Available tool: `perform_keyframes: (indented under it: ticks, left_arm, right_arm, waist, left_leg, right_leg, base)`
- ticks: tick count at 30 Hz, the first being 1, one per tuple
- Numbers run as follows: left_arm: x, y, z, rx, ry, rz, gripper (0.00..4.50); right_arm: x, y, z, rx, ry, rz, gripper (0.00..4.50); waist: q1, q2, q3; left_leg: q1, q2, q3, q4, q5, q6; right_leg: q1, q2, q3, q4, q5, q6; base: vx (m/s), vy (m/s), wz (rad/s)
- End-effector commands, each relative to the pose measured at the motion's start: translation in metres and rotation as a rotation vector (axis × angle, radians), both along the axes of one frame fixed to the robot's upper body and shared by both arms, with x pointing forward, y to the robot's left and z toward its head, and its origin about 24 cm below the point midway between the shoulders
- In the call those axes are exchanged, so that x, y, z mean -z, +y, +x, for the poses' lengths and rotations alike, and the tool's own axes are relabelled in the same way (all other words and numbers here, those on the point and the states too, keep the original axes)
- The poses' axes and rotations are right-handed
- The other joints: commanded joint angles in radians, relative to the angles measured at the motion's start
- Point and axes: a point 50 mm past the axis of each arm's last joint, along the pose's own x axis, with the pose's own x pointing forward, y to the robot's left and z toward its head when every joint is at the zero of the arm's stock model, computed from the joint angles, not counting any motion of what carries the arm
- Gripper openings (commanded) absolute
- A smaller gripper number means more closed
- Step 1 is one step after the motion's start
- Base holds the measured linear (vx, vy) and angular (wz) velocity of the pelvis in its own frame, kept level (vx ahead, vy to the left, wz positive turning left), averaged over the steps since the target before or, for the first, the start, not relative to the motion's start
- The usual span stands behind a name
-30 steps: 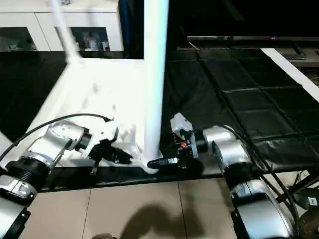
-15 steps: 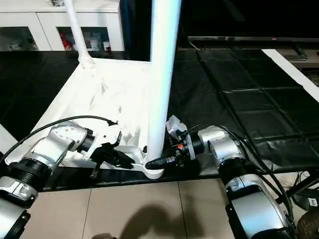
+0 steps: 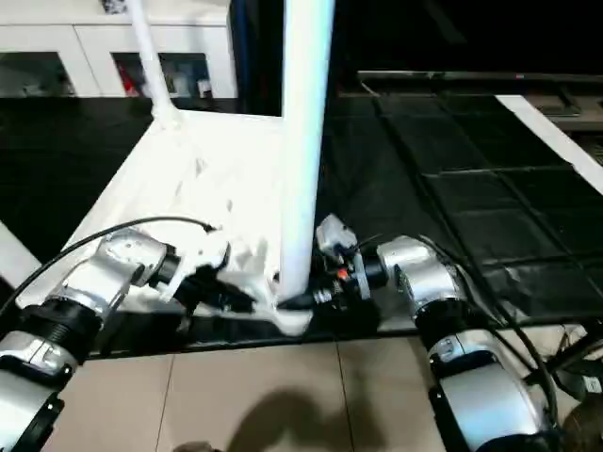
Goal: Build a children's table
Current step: Rotate leg to tighten
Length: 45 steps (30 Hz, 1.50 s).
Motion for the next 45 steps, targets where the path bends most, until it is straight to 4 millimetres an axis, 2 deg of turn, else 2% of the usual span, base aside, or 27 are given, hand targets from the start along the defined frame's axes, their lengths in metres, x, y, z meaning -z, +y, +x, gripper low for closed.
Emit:
perform_keyframes:
  ticks: [1, 2, 3, 4, 5, 6, 8, 10, 12, 15, 18, 20, 21, 22, 24, 27, 28, 29, 31, 32, 33, 34, 37, 38, 41, 43, 45]
  left_arm:
    - [-0.008, -0.015, 0.011, -0.087, -0.052, -0.054, 0.00]
    - [-0.010, -0.019, 0.017, -0.155, -0.070, -0.067, 0.00]
    - [-0.010, -0.022, 0.020, -0.196, -0.081, -0.076, 0.00]
    - [-0.010, -0.022, 0.020, -0.196, -0.081, -0.076, 0.00]
    - [-0.012, -0.024, 0.024, -0.243, -0.089, -0.089, 0.00]
    - [-0.013, -0.026, 0.026, -0.273, -0.092, -0.097, 0.00]
    - [-0.015, -0.032, 0.032, -0.355, -0.108, -0.122, 0.00]
    - [-0.016, -0.036, 0.035, -0.394, -0.115, -0.138, 0.00]
    - [-0.019, -0.042, 0.040, -0.465, -0.135, -0.169, 0.00]
    - [-0.020, -0.046, 0.041, -0.492, -0.150, -0.184, 0.00]
    - [-0.019, -0.046, 0.040, -0.484, -0.161, -0.179, 0.00]
    - [-0.018, -0.045, 0.040, -0.472, -0.165, -0.174, 0.00]
    - [-0.018, -0.044, 0.039, -0.463, -0.167, -0.168, 0.00]
    - [-0.017, -0.042, 0.038, -0.449, -0.168, -0.161, 0.00]
    - [-0.016, -0.039, 0.036, -0.428, -0.170, -0.151, 0.00]
    - [-0.015, -0.033, 0.034, -0.390, -0.173, -0.135, 0.00]
    - [-0.015, -0.033, 0.034, -0.390, -0.173, -0.135, 0.00]
    - [-0.015, -0.031, 0.033, -0.371, -0.173, -0.128, 0.00]
    - [-0.013, -0.026, 0.030, -0.325, -0.172, -0.112, 0.00]
    - [-0.013, -0.026, 0.030, -0.325, -0.172, -0.112, 0.00]
    - [-0.012, -0.023, 0.029, -0.304, -0.170, -0.098, 0.00]
    - [-0.011, -0.022, 0.028, -0.293, -0.170, -0.090, 0.00]
    - [-0.010, -0.018, 0.025, -0.225, -0.181, -0.061, 0.00]
    - [-0.009, -0.017, 0.023, -0.175, -0.190, -0.051, 0.00]
    - [-0.010, -0.017, 0.021, -0.136, -0.185, -0.054, 0.00]
    - [-0.009, -0.017, 0.015, -0.029, -0.187, -0.038, 0.00]
    - [-0.009, -0.019, 0.011, 0.039, -0.185, -0.039, 0.00]
  right_arm:
    - [0.008, 0.026, 0.002, 0.094, 0.036, -0.018, 2.17]
    - [0.012, 0.038, 0.009, 0.241, 0.033, -0.038, 2.15]
    - [0.015, 0.044, 0.012, 0.324, 0.039, -0.049, 2.13]
    - [0.015, 0.044, 0.012, 0.324, 0.039, -0.049, 2.13]
    - [0.017, 0.050, 0.014, 0.393, 0.038, -0.064, 2.12]
    - [0.019, 0.053, 0.015, 0.431, 0.036, -0.073, 2.11]
    - [0.022, 0.063, 0.018, 0.548, 0.022, -0.080, 2.08]
    - [0.022, 0.069, 0.020, 0.622, 0.022, -0.073, 2.07]
    - [0.021, 0.083, 0.022, 0.768, 0.056, -0.034, 2.04]
    - [0.018, 0.101, 0.020, 0.786, 0.070, 0.006, 2.04]
    - [0.017, 0.107, 0.019, 0.774, 0.057, 0.004, 2.04]
    - [0.018, 0.106, 0.018, 0.783, 0.064, 0.006, 2.60]
    - [0.018, 0.106, 0.019, 0.795, 0.069, 0.008, 2.60]
    - [0.019, 0.102, 0.019, 0.803, 0.070, 0.011, 2.79]
    - [0.019, 0.097, 0.020, 0.810, 0.056, 0.015, 2.84]
    - [0.018, 0.079, 0.023, 0.815, -0.031, -0.002, 3.11]
    - [0.018, 0.079, 0.023, 0.815, -0.031, -0.002, 3.18]
    - [0.018, 0.069, 0.023, 0.811, -0.036, 0.012, 3.29]
    - [0.018, 0.050, 0.018, 0.733, -0.061, 0.043, 3.36]
    - [0.018, 0.050, 0.018, 0.733, -0.061, 0.043, 3.45]
    - [0.019, 0.040, 0.014, 0.684, -0.056, 0.054, 3.59]
    - [0.019, 0.035, 0.012, 0.663, -0.050, 0.056, 3.68]
    - [0.020, 0.010, 0.001, 0.540, -0.053, 0.027, 4.02]
    - [0.016, -0.006, -0.004, 0.507, -0.044, 0.045, 4.12]
    - [0.011, -0.021, -0.008, 0.491, -0.061, 0.057, 4.34]
    - [0.005, -0.046, -0.018, 0.443, -0.074, 0.049, 4.43]
    - [0.002, -0.057, -0.024, 0.430, -0.073, 0.040, 4.43]
  waist:
    - [-0.008, -0.002, -0.060]
    - [-0.013, -0.001, -0.058]
    - [-0.026, -0.003, -0.057]
    - [-0.037, -0.003, -0.058]
    - [-0.046, -0.005, -0.060]
    - [-0.048, -0.003, -0.061]
    - [-0.062, -0.004, -0.061]
    - [-0.066, -0.003, -0.062]
    - [-0.069, -0.002, -0.064]
    - [-0.071, -0.002, -0.067]
    - [-0.068, -0.001, -0.068]
    - [-0.067, -0.003, -0.069]
    - [-0.067, -0.003, -0.068]
    - [-0.067, -0.005, -0.066]
    - [-0.066, -0.003, -0.065]
    - [-0.067, -0.002, -0.066]
    - [-0.066, -0.002, -0.067]
    - [-0.063, 0.006, -0.070]
    - [-0.057, 0.000, -0.072]
    - [-0.052, -0.001, -0.074]
    - [-0.050, 0.004, -0.074]
    - [-0.043, 0.003, -0.075]
    - [-0.026, 0.001, -0.071]
    - [-0.023, -0.001, -0.070]
    - [-0.007, -0.002, -0.070]
    - [-0.002, -0.005, -0.069]
    - [0.007, -0.008, -0.072]
  left_leg:
    - [-0.003, 0.018, -0.003, -0.070, -0.217, 0.021]
    - [-0.002, 0.016, -0.004, -0.072, -0.223, 0.016]
    - [-0.002, 0.013, -0.007, -0.073, -0.232, -0.001]
    - [-0.004, 0.010, -0.012, -0.075, -0.237, -0.014]
    - [-0.016, 0.009, -0.015, -0.075, -0.225, -0.014]
    - [-0.015, 0.007, -0.015, -0.075, -0.219, -0.010]
    - [-0.007, 0.006, -0.014, -0.072, -0.228, -0.005]
    - [-0.003, 0.005, -0.013, -0.070, -0.225, 0.002]
    - [-0.006, 0.007, -0.014, -0.071, -0.207, 0.004]
    - [-0.007, 0.009, -0.010, -0.070, -0.187, 0.020]
    - [-0.007, 0.008, -0.007, -0.068, -0.159, 0.042]
    - [-0.009, 0.008, -0.006, -0.068, -0.145, 0.052]
    - [-0.009, 0.009, -0.006, -0.068, -0.146, 0.052]
    - [-0.009, 0.009, -0.006, -0.070, -0.152, 0.051]
    - [-0.008, 0.010, -0.007, -0.071, -0.163, 0.046]
    - [-0.007, 0.013, -0.007, -0.072, -0.166, 0.043]
    - [-0.006, 0.013, -0.006, -0.071, -0.162, 0.044]
    - [-0.007, 0.013, -0.006, -0.069, -0.136, 0.052]
    - [-0.009, 0.012, -0.004, -0.065, -0.114, 0.073]
    - [-0.009, 0.014, -0.004, -0.063, -0.095, 0.088]
    - [-0.009, 0.014, -0.003, -0.063, -0.094, 0.095]
    - [-0.009, 0.014, -0.002, -0.060, -0.089, 0.104]
    - [-0.008, 0.017, 0.000, -0.061, -0.116, 0.101]
    - [-0.008, 0.016, 0.000, -0.061, -0.124, 0.100]
    - [-0.004, 0.018, 0.003, -0.061, -0.155, 0.078]
    - [-0.001, 0.019, 0.003, -0.062, -0.156, 0.079]
    - [-0.003, 0.021, 0.004, -0.059, -0.132, 0.086]
  right_leg:
    - [0.058, -0.070, 0.048, -0.092, -0.401, -0.147]
    - [0.057, -0.071, 0.047, -0.097, -0.429, -0.136]
    - [0.057, -0.072, 0.045, -0.100, -0.475, -0.117]
    - [0.060, -0.073, 0.042, -0.104, -0.508, -0.098]
    - [0.068, -0.074, 0.039, -0.102, -0.507, -0.085]
    - [0.068, -0.072, 0.038, -0.105, -0.498, -0.084]
    - [0.055, -0.070, 0.041, -0.108, -0.461, -0.101]
    - [0.053, -0.070, 0.043, -0.105, -0.438, -0.121]
    - [0.055, -0.070, 0.044, -0.099, -0.393, -0.141]
    - [0.058, -0.067, 0.048, -0.090, -0.289, -0.173]
    - [0.063, -0.067, 0.049, -0.083, -0.215, -0.198]
    - [0.065, -0.069, 0.050, -0.081, -0.197, -0.204]
    - [0.065, -0.069, 0.050, -0.082, -0.201, -0.204]
    - [0.065, -0.070, 0.049, -0.084, -0.218, -0.200]
    - [0.065, -0.071, 0.049, -0.086, -0.247, -0.193]
    - [0.062, -0.070, 0.051, -0.084, -0.232, -0.196]
    - [0.062, -0.070, 0.051, -0.083, -0.220, -0.199]
    - [0.065, -0.069, 0.053, -0.075, -0.158, -0.214]
    - [0.069, -0.065, 0.053, -0.070, -0.090, -0.227]
    - [0.069, -0.066, 0.054, -0.064, -0.047, -0.236]
    - [0.069, -0.065, 0.053, -0.063, -0.035, -0.243]
    - [0.070, -0.063, 0.053, -0.062, -0.012, -0.244]
    - [0.068, -0.063, 0.050, -0.069, -0.058, -0.237]
    - [0.070, -0.063, 0.050, -0.072, -0.078, -0.228]
    - [0.064, -0.067, 0.051, -0.081, -0.172, -0.199]
    - [0.063, -0.063, 0.051, -0.084, -0.177, -0.191]
    - [0.063, -0.065, 0.054, -0.075, -0.146, -0.193]
  base:
    - [0.000, 0.000, 0.00]
    - [0.000, 0.000, 0.00]
    - [0.000, 0.000, 0.00]
    - [0.000, 0.000, 0.00]
    - [0.000, 0.000, 0.00]
    - [0.000, 0.000, 0.00]
    - [0.000, 0.000, 0.00]
    - [0.000, 0.000, 0.00]
    - [0.000, 0.000, 0.00]
    - [0.000, 0.000, 0.00]
    - [0.000, 0.000, 0.00]
    - [0.000, 0.000, 0.00]
    - [0.000, 0.000, 0.00]
    - [0.000, 0.000, 0.00]
    - [0.000, 0.000, 0.00]
    - [0.000, 0.000, 0.00]
    - [0.000, 0.000, 0.00]
    - [0.000, 0.000, 0.00]
    - [0.000, 0.000, 0.00]
    - [0.000, 0.000, 0.00]
    - [0.000, 0.000, 0.00]
    - [0.000, 0.000, 0.00]
    - [0.000, 0.000, 0.00]
    - [0.000, 0.000, 0.00]
    - [0.000, 0.000, 0.00]
    - [0.000, 0.000, 0.00]
    - [0.000, 0.000, 0.00]
